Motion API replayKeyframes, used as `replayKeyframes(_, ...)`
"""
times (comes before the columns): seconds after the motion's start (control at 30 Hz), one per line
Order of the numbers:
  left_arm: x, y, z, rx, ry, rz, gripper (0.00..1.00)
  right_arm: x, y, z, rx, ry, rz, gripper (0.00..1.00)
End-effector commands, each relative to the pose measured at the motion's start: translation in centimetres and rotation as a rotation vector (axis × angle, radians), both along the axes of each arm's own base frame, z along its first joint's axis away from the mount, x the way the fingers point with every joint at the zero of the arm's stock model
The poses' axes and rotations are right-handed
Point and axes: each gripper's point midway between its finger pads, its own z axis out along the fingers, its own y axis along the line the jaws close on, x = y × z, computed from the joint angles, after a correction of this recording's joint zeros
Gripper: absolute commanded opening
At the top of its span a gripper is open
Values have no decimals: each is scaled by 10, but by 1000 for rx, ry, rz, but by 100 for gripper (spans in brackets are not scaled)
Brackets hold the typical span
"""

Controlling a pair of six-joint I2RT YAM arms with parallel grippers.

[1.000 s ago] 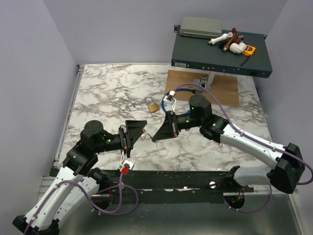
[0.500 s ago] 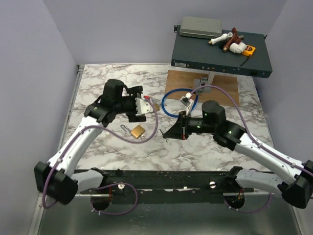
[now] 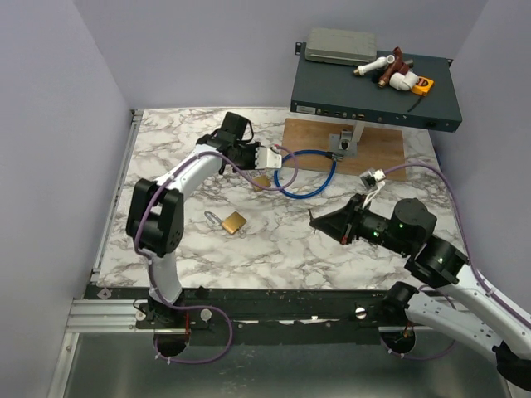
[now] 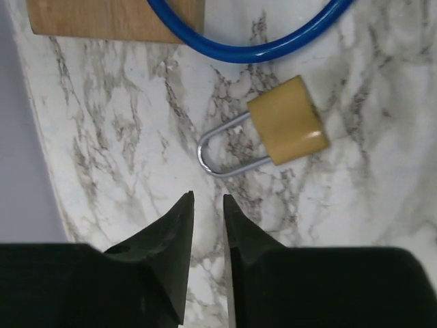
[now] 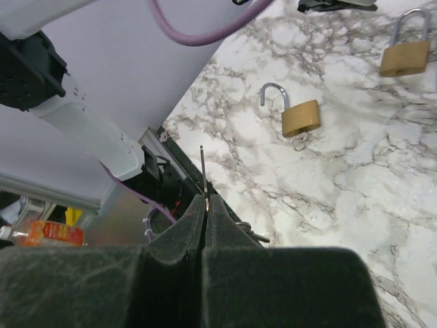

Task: Unlock with the key
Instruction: Move the lock to the center of the board.

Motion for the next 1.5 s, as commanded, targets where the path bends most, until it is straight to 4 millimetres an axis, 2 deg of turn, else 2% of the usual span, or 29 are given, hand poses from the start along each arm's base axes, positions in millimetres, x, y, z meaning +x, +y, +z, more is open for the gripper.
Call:
replayKeyframes(0.0, 52, -5, -12, 95, -108, 22, 12, 14, -18, -14, -44, 20, -128, 1)
replayKeyframes(0.07, 61, -7, -25, 133, -125, 38, 7, 15, -21, -15, -42, 19, -149, 1)
replayKeyframes(0.17, 62, -9, -43, 176, -131, 38, 5, 18, -25, -16, -37, 15, -176, 1)
replayKeyframes(0.43, 39, -12, -86, 291, -109, -27, 5, 23, -22, -10, -53, -8, -179, 1)
replayKeyframes(0.57, 32, -13, -96, 321, -89, -36, 5, 23, -21, -5, -47, -10, -174, 1)
replayKeyframes(0.87, 24, -14, -100, 373, -49, -66, 5, 18, -30, 12, -6, -35, -191, 1)
replayKeyframes(0.93, 15, -15, -102, 408, -38, -96, 5, 17, -32, 17, 0, -41, -196, 1)
replayKeyframes(1.13, -32, -28, -108, 443, -44, -214, 5, 12, -38, 28, 11, -55, -200, 1)
replayKeyframes(1.3, -60, -33, -112, 445, 43, -203, 6, 8, -43, 31, 14, -52, -202, 1)
replayKeyframes(1.47, -101, -45, -115, 406, 94, -241, 7, 2, -51, 36, 35, -52, -216, 1)
